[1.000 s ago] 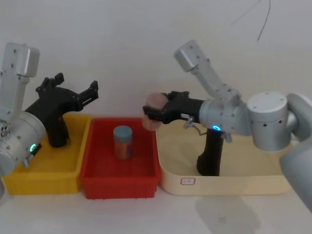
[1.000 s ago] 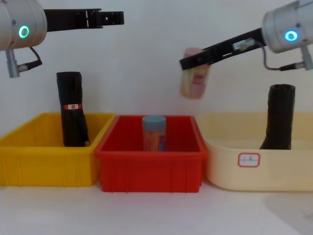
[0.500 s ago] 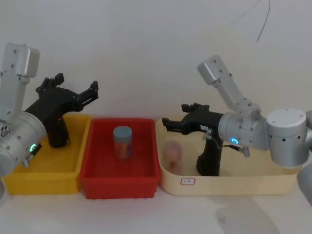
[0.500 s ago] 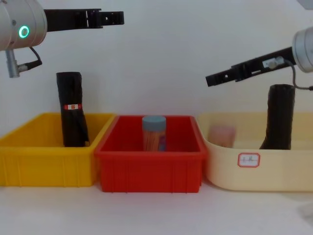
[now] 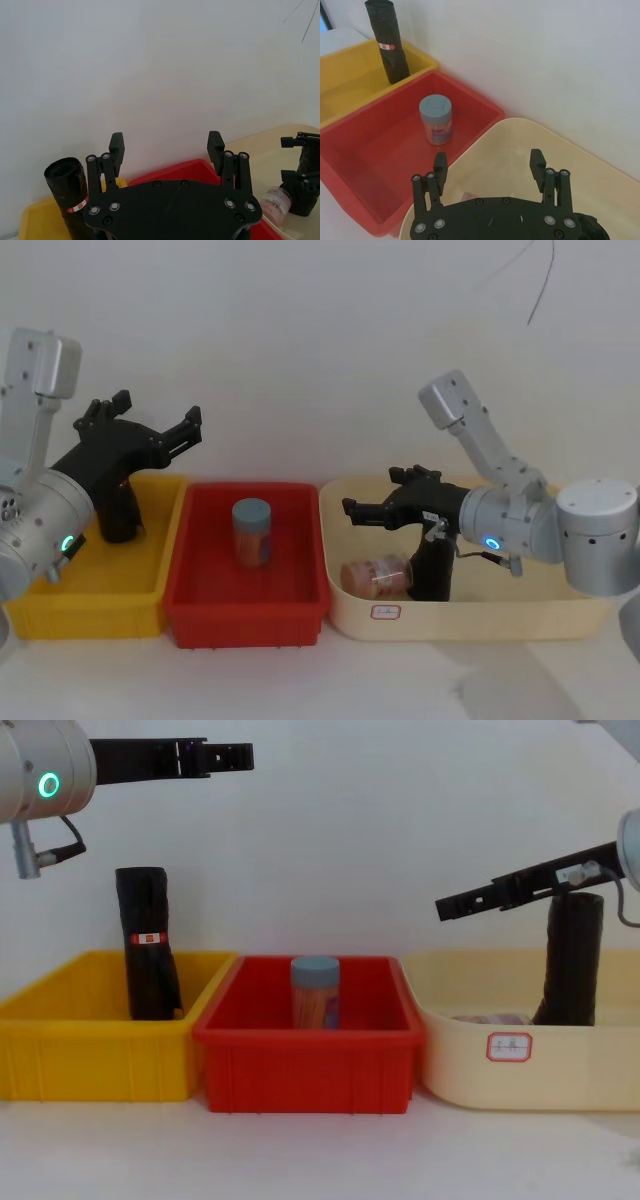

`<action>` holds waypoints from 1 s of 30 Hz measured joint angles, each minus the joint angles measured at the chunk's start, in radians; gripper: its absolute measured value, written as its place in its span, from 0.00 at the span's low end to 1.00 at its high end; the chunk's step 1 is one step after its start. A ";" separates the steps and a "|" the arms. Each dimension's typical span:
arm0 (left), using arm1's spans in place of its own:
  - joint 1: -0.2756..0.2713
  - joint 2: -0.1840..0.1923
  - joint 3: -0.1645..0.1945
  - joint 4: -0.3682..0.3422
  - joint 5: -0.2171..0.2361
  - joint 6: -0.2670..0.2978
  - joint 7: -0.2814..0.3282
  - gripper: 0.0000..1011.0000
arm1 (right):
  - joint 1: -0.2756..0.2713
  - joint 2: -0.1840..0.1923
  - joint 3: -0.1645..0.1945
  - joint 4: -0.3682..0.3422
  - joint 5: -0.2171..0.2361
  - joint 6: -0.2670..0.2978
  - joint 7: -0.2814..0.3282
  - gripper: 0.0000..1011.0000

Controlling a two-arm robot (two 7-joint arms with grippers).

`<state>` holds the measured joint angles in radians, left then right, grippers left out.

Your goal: Pick up the garbage bag with the one hand and transfer it to the other hand.

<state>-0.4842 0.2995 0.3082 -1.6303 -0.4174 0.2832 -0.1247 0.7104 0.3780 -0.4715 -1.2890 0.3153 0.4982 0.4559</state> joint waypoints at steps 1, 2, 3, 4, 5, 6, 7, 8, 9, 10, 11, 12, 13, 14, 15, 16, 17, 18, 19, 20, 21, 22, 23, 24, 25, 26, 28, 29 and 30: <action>0.000 0.000 0.000 0.000 0.000 0.000 0.000 0.99 | -0.001 0.000 0.001 -0.001 0.002 -0.002 0.000 0.99; 0.000 0.000 0.000 0.000 0.000 0.000 0.000 0.99 | -0.003 0.001 0.002 -0.003 0.003 -0.005 0.000 0.99; 0.000 0.000 0.000 0.000 0.000 0.000 0.000 0.99 | -0.004 0.001 0.003 -0.004 0.005 -0.009 0.001 0.99; 0.000 0.000 0.000 0.000 0.000 0.000 0.000 0.99 | -0.009 0.002 0.007 -0.009 0.010 -0.018 0.002 0.99; 0.000 0.000 0.000 0.000 0.000 0.000 0.000 0.99 | -0.011 0.003 0.009 -0.012 0.013 -0.025 0.003 0.99; 0.000 0.000 0.000 0.000 0.000 0.000 0.000 0.99 | -0.015 0.003 0.012 -0.014 0.016 -0.030 0.004 0.99; 0.000 0.000 0.000 0.000 0.000 0.000 0.000 0.99 | -0.017 0.003 0.014 -0.017 0.019 -0.036 0.006 0.99; 0.000 0.000 0.000 0.000 0.000 0.000 0.000 0.99 | -0.025 0.004 0.020 -0.025 0.025 -0.048 0.009 0.99; 0.000 0.000 0.000 0.000 0.000 0.000 0.000 0.99 | -0.028 0.004 0.022 -0.029 0.030 -0.057 0.012 0.99; 0.000 0.000 0.000 0.000 0.000 0.000 0.000 0.99 | -0.033 0.004 0.026 -0.033 0.034 -0.064 0.014 0.99; 0.000 0.000 0.000 0.000 0.000 0.000 0.000 0.99 | -0.037 0.005 0.029 -0.037 0.038 -0.071 0.016 0.99; 0.000 0.000 0.000 0.000 0.000 0.000 0.000 0.99 | -0.044 0.005 0.035 -0.045 0.045 -0.086 0.020 0.99; 0.000 0.000 0.000 0.000 0.000 0.000 0.000 0.99 | -0.049 0.005 0.038 -0.050 0.051 -0.097 0.022 0.99; 0.000 0.000 0.000 0.000 0.000 0.000 0.000 0.99 | -0.059 0.005 0.043 -0.058 0.059 -0.114 0.027 0.99; 0.000 0.000 0.000 0.000 0.000 0.000 0.000 0.99 | -0.063 0.005 0.047 -0.063 0.064 -0.122 0.029 0.99; 0.000 0.000 0.000 0.000 0.000 0.000 0.000 0.99 | -0.074 0.004 0.054 -0.074 0.073 -0.144 0.034 0.99; 0.000 0.000 0.000 0.000 0.000 0.000 0.000 0.99 | -0.074 0.004 0.054 -0.074 0.073 -0.144 0.034 0.99; 0.000 0.000 0.000 0.000 0.000 0.000 0.000 0.99 | -0.085 0.003 0.060 -0.082 0.082 -0.162 0.038 0.99; 0.000 0.000 0.000 0.000 0.000 0.000 0.000 0.99 | -0.097 0.000 0.067 -0.092 0.092 -0.182 0.043 0.99; 0.000 0.000 0.000 0.000 0.000 0.000 0.000 0.99 | -0.102 -0.001 0.070 -0.096 0.098 -0.194 0.045 0.99; 0.000 0.000 0.000 0.000 0.000 0.000 0.000 0.99 | -0.113 -0.004 0.075 -0.105 0.108 -0.214 0.049 0.99; 0.000 0.000 0.000 0.000 0.000 0.000 0.000 0.99 | -0.113 -0.004 0.075 -0.105 0.108 -0.214 0.049 0.99; 0.000 0.000 0.000 0.000 0.000 0.000 0.000 0.99 | -0.124 -0.008 0.079 -0.113 0.117 -0.233 0.054 0.99; 0.000 0.000 0.000 0.000 0.000 0.000 0.000 0.99 | -0.129 -0.010 0.082 -0.116 0.122 -0.243 0.055 0.99; 0.000 0.000 0.000 0.000 0.000 0.000 0.000 0.99 | -0.141 -0.015 0.086 -0.125 0.132 -0.263 0.060 0.99; 0.000 0.000 0.000 0.000 0.000 0.000 0.000 0.99 | -0.141 -0.015 0.086 -0.125 0.132 -0.263 0.060 0.99; 0.000 0.000 0.000 0.000 0.000 0.000 0.000 0.99 | -0.158 -0.023 0.092 -0.135 0.147 -0.297 0.069 0.99; 0.000 0.000 0.000 0.000 0.000 0.000 0.000 0.99 | -0.162 -0.026 0.094 -0.138 0.152 -0.307 0.071 0.99; 0.000 0.000 0.000 0.000 0.000 0.000 0.000 0.99 | -0.169 -0.029 0.096 -0.143 0.156 -0.317 0.074 0.99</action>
<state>-0.4842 0.2996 0.3082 -1.6303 -0.4174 0.2833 -0.1246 0.5416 0.3491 -0.3756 -1.4322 0.4714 0.1811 0.5298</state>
